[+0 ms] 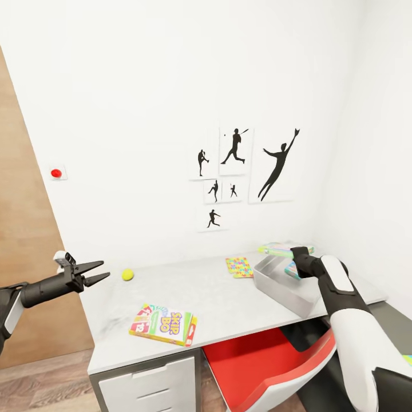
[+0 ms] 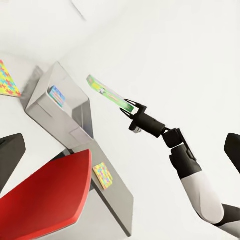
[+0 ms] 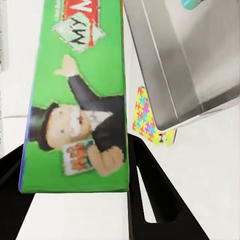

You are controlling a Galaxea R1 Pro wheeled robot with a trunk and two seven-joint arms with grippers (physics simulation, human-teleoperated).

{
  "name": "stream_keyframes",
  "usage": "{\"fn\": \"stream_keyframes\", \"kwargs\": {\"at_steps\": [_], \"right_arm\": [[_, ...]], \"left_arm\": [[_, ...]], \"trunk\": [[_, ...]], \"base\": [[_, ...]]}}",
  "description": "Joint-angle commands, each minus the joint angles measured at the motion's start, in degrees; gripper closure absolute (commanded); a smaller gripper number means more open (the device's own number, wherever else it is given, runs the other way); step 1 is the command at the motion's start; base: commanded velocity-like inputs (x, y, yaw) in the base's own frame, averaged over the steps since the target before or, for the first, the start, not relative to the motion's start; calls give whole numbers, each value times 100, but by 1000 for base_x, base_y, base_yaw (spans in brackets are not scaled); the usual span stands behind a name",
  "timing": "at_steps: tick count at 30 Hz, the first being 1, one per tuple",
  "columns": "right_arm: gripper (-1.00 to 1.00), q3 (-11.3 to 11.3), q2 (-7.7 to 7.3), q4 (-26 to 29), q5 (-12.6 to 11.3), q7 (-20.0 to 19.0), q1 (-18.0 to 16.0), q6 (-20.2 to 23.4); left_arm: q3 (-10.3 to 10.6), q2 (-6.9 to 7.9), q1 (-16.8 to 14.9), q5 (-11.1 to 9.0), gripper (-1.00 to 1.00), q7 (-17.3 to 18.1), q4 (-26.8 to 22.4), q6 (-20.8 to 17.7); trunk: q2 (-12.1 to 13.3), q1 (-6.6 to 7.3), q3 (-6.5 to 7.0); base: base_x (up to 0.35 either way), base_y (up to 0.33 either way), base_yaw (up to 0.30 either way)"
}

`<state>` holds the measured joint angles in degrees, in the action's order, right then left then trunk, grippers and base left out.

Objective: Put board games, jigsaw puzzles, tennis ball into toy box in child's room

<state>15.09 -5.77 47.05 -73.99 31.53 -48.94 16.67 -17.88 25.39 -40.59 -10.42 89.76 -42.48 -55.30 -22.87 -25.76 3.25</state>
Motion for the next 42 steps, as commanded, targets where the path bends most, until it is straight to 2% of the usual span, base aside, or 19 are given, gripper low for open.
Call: {"fn": "stream_keyframes", "kwargs": {"at_steps": [1, 5, 8, 10, 12, 14, 17, 20, 34, 42], "right_arm": [[100, 7, -13, 16, -31, 24, -2, 33], [100, -2, -62, 230, -35, 28, 0, 163], [100, 28, -77, 682, -42, 29, 5, 552], [100, 55, -83, 788, -39, 29, 6, 804], [100, 118, -88, 854, -30, 22, 7, 1127], [100, 287, -77, 881, -24, 13, 7, 1252], [100, 542, -49, 891, 13, 4, 1, 1211], [100, 609, -34, 895, 33, 31, 0, 1156], [100, 631, -8, 775, 42, 64, -2, 1013], [100, 611, -16, 687, 49, 72, -2, 761]], "left_arm": [[1, 1, -1, 5, -100, 24, -29, -60], [3, 2, -1, 3, -100, 24, -73, -60], [5, -4, -1, -7, -100, 24, -93, -55], [6, -8, -1, -10, -100, 24, -98, -4], [9, -12, -1, -15, -100, 24, -101, 86], [11, -25, 1, -17, -100, 24, -102, 129], [12, -49, -1, -14, -100, 24, -104, 152], [12, -57, 0, -13, -100, 24, -104, 161], [12, -60, 6, -18, -100, 24, -103, 167], [12, -54, 8, -13, -100, 24, -105, 160]], "trunk": [[-4, -2, -3], [-4, -2, -3], [-4, -2, -3], [-4, -2, -3], [-4, -2, -3], [-4, -2, -3], [-4, -2, -3], [-4, -2, -3], [-4, -2, -3], [-4, -2, -3]], "base": [[5, 2, 0], [2, 1, 0], [0, 0, 0], [0, 0, 0], [0, 0, 0], [0, 0, 0], [0, 0, 0], [0, 0, 0], [0, 0, 0], [0, 0, 0]]}}
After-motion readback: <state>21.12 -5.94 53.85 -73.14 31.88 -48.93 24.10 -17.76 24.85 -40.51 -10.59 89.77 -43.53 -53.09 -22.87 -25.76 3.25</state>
